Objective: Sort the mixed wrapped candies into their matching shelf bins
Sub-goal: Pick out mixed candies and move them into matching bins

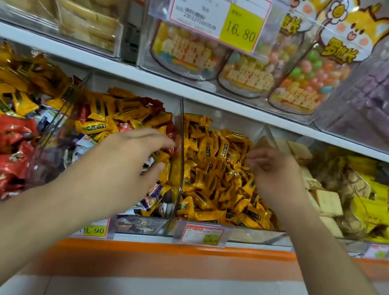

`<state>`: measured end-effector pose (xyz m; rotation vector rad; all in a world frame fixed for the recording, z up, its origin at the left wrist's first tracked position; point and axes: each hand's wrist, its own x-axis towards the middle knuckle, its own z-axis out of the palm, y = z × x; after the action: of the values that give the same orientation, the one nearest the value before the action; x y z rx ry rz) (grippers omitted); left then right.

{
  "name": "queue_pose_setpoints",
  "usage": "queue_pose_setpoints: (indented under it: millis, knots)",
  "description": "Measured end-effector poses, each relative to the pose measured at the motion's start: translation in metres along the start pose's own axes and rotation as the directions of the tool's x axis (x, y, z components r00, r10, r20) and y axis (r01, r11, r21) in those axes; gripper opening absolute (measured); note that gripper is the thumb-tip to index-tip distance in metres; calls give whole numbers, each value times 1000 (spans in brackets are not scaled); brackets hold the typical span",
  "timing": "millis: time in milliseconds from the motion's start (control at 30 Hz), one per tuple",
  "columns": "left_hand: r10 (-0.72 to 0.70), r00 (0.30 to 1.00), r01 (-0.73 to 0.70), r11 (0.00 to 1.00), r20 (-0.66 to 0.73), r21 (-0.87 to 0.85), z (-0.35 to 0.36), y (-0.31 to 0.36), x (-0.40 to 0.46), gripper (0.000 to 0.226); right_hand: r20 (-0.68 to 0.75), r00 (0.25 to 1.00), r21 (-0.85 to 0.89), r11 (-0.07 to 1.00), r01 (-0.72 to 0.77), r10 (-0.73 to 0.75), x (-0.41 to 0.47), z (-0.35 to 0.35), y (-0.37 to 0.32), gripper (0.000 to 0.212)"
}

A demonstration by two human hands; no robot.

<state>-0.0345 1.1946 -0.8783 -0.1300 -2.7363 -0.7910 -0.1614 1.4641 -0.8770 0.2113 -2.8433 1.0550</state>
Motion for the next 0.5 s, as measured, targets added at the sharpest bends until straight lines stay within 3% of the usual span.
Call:
queue_pose_setpoints:
  millis: [100, 200, 367, 500]
  knots:
    - [51, 992, -46, 998, 117, -42, 12, 9, -3, 50, 48, 998, -200, 978, 57, -48, 10, 10, 27, 26]
    - [69, 987, -63, 997, 144, -49, 20, 8, -4, 52, 116, 993, -309, 949, 63, -28, 16, 17, 33, 28]
    - [69, 988, -63, 997, 140, -49, 22, 4, -3, 49, 235, 971, -363, 930, 56, 33, 24, 23, 34, 37]
    - [71, 988, -65, 997, 136, -45, 22, 5, -3, 49, 277, 959, -413, 908, 63, 59, 28, 23, 33, 31]
